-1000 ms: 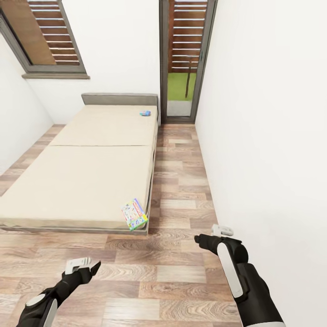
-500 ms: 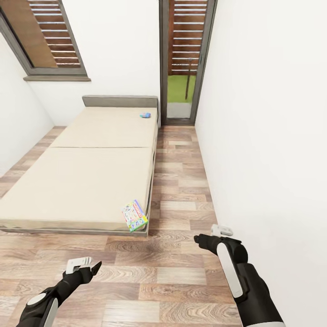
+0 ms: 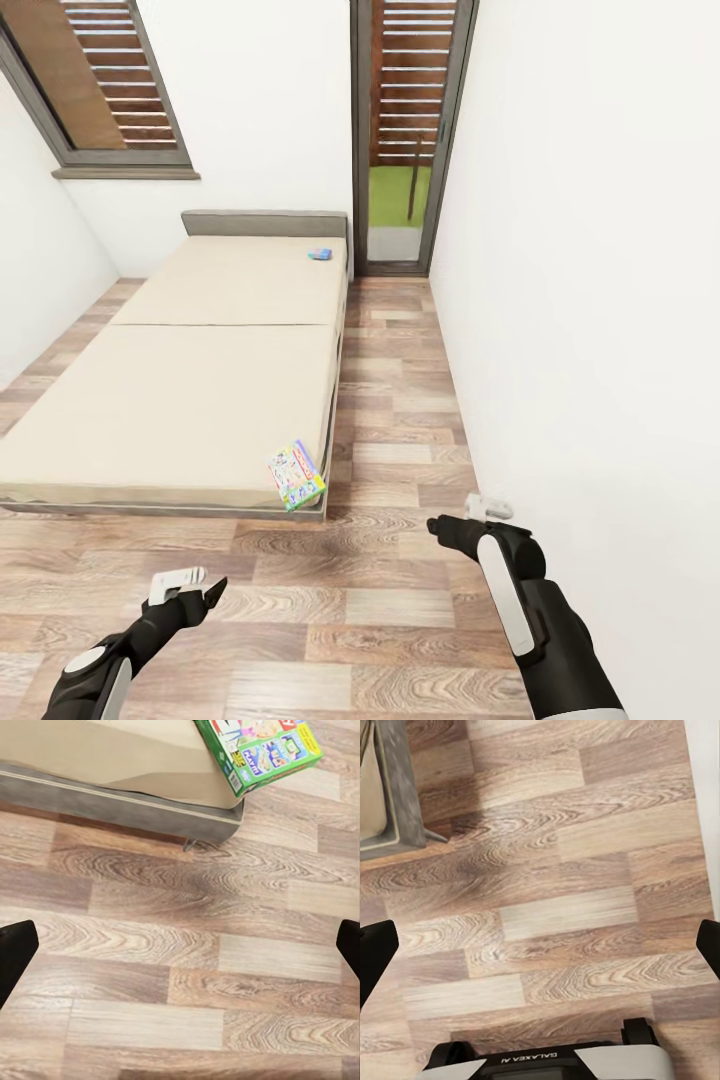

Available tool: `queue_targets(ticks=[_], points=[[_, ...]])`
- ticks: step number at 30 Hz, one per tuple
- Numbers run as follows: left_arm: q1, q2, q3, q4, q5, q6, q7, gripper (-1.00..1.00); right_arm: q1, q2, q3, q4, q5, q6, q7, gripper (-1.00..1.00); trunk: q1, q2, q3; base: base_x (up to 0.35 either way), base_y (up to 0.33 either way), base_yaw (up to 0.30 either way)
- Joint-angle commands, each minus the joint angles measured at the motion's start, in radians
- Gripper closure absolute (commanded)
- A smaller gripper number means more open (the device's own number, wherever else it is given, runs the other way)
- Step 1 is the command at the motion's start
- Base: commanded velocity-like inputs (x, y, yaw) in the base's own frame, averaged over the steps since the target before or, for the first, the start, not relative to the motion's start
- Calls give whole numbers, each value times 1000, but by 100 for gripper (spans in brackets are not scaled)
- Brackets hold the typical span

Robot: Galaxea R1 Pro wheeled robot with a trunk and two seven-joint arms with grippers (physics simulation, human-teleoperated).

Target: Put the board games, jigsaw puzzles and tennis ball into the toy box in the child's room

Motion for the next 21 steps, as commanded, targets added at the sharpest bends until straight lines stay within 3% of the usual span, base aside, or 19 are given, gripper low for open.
queue_targets(ticks=[1,15,21], points=[[-1,-1,2,-1,0,7,-6,-100,-1,0,0,-1,-10,-1,-10,-100,1,-2,-1,0,0,0],[0,1,2,-1,0,4,-8,-100,-1,-1,3,-1,-9,-41,-11,-100,1,-2,19,0,0,0],[-7,5,4,-23,5,49,-9,-100,-1,0,4,2,-10,-42,-11,-100,1,-2,29,0,0,0]])
